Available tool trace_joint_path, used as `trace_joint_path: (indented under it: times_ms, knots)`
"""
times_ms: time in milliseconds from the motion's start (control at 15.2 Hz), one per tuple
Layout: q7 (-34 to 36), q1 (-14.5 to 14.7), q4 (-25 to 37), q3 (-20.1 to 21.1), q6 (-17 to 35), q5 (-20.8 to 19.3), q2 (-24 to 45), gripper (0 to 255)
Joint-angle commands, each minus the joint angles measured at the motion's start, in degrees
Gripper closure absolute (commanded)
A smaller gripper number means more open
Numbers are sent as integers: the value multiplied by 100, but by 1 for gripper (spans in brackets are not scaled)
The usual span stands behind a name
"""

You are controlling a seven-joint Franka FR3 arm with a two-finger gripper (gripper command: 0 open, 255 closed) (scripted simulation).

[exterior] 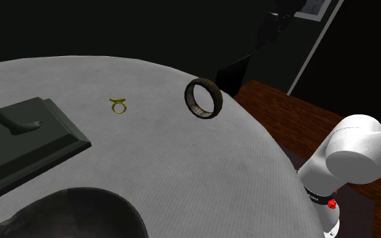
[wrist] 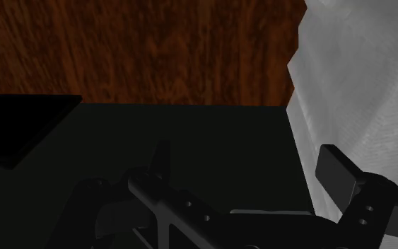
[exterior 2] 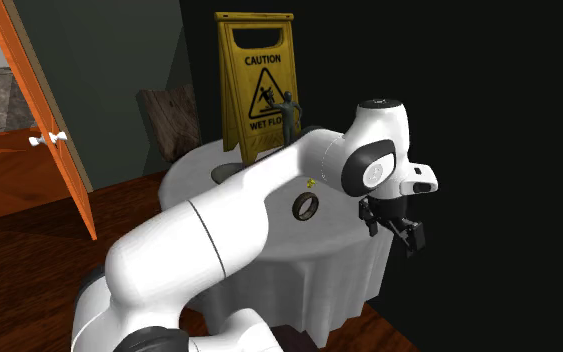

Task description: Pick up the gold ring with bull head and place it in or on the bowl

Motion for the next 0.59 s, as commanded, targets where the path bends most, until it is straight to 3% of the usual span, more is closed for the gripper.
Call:
trace_joint_path:
  times_ms: [0, 528]
  knots:
    - [0, 0, 0, 0, 0, 0, 0, 0]
    - [1112, 204, 210, 942, 270, 522, 614, 0]
